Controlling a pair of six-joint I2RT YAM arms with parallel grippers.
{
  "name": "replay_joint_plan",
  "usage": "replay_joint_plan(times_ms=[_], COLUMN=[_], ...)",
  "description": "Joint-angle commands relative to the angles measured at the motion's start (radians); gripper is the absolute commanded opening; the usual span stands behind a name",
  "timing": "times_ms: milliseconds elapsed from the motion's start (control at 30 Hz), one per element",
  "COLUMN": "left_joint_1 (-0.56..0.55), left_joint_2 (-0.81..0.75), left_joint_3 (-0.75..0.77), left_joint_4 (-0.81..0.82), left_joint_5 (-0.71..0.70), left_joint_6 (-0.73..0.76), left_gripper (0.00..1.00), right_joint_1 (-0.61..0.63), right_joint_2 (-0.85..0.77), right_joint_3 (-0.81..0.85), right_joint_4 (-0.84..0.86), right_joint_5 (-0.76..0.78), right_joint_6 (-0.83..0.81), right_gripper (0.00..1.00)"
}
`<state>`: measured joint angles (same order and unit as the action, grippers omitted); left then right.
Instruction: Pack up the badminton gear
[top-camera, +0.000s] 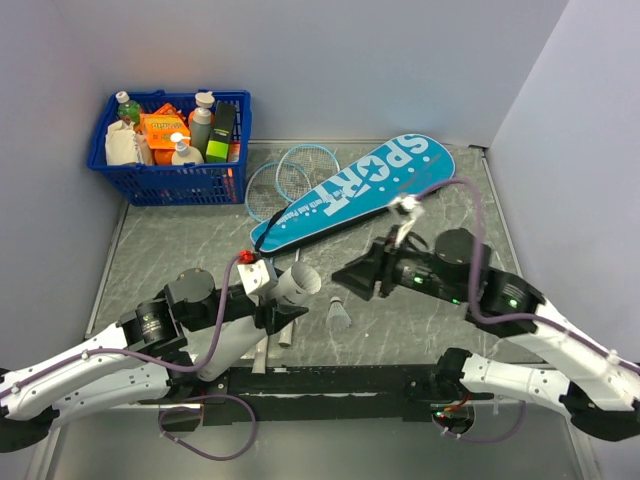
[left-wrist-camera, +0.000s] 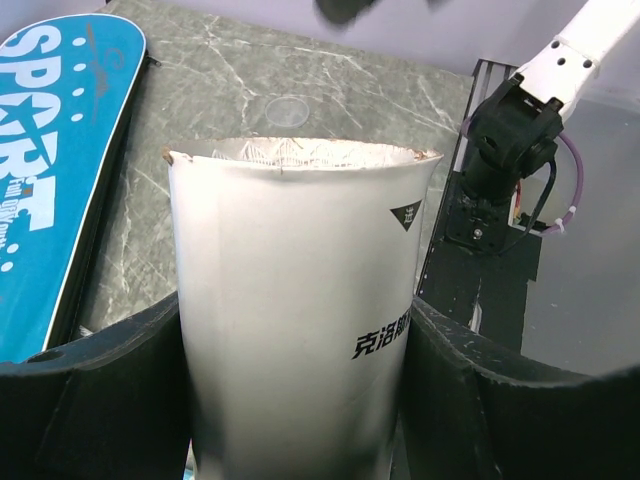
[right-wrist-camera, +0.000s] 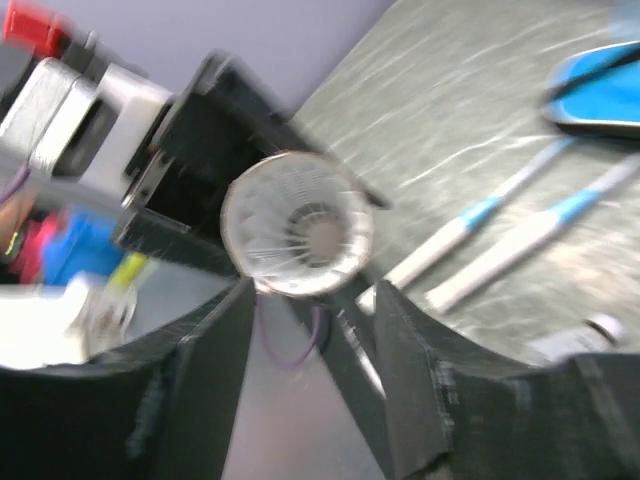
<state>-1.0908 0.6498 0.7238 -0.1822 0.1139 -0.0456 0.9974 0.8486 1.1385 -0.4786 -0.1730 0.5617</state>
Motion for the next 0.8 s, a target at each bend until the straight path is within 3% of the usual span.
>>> replay_joint_plan(times_ms=[0,167,367,533,767], left_joint_1=[-0.004,-0.003,-0.003,-0.003,-0.004], left_joint_2=[-0.009,-0.016,-0.027,-0.032,-0.033], left_joint_3=[0.005,0.012,0.019,0.022,0.025], left_joint_4=[0.043,0.035,0.015,0.010,-0.008], left_joint_5=[-0.022,-0.051,-0.072,-0.060,-0.054], left_joint_6=[-0.092,-0.089,-0.094,-0.096,-0.085], left_gripper=[0.01,0.01,0.01,0.01,0.01], right_joint_1=[0.004,-0.005,-0.005,-0.005,-0.003], right_joint_2=[-0.094,-0.063,-0.112,-0.123,-0.043], right_joint_3=[-0.008,-0.150,-0.485,-0.710,-0.818], right_joint_4=[-0.181,-0.268,-0.023,0.216,0.464], right_joint_5=[0.347,0.423,0.348,0.307,0.294], right_joint_6=[0.121,0.323,0.608,0.805,0.986], right_gripper=[0.61,0.63,0.66,0.63,0.61])
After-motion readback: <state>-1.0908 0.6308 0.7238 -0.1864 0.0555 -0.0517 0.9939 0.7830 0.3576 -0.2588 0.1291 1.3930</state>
